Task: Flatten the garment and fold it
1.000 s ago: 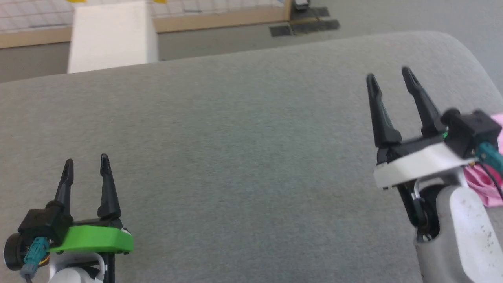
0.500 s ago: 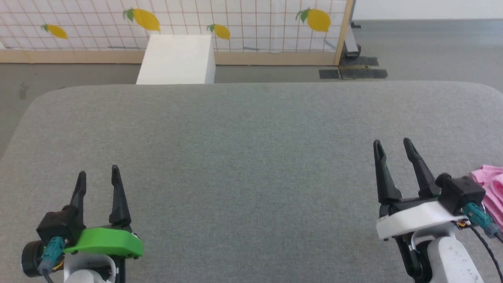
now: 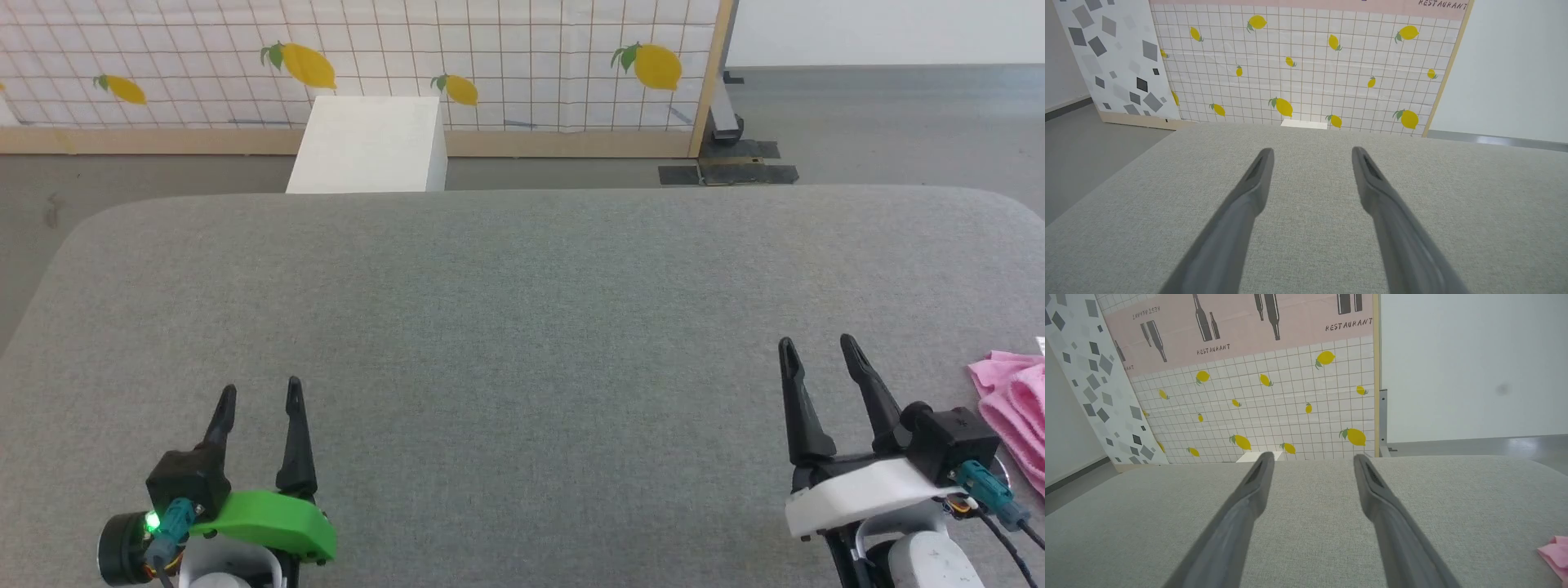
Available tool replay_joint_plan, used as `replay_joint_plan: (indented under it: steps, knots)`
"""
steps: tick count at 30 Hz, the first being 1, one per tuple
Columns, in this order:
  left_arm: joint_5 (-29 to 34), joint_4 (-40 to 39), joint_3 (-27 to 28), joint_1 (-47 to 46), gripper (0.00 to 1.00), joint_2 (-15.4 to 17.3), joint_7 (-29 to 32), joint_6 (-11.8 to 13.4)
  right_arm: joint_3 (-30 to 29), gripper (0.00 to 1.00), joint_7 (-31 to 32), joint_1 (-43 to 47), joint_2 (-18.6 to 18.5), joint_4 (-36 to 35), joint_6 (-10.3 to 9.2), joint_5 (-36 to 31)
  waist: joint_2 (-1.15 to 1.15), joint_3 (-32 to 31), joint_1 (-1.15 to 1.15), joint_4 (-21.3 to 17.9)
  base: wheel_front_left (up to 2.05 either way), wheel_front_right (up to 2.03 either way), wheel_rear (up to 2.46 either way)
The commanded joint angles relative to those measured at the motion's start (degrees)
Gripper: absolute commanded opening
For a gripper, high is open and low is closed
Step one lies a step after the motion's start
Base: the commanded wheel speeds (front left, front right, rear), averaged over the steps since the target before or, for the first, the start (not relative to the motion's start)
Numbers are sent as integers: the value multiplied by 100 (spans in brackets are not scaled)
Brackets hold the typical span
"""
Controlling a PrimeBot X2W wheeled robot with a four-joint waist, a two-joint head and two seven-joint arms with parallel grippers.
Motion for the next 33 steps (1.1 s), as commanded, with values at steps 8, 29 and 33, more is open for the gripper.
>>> replay_joint_plan:
  steps: [8, 29, 33]
  knots:
    - [-64, 244, -50, -6, 100, -19, -77, -3, -24, 100, -33, 177, 4, -26, -9, -12, 0, 0, 0, -66, 0, 0, 0]
    - [64, 240, -78, 13, 0, -38, 65, -8, -25, 0, 120, 130, 0, -97, -1, -77, 0, 19, 0, -69, 0, 0, 0]
    - [96, 200, -81, 17, 0, -48, 108, -8, -26, 0, 166, 141, 0, -132, -1, -112, 0, 18, 0, -69, 0, 0, 0]
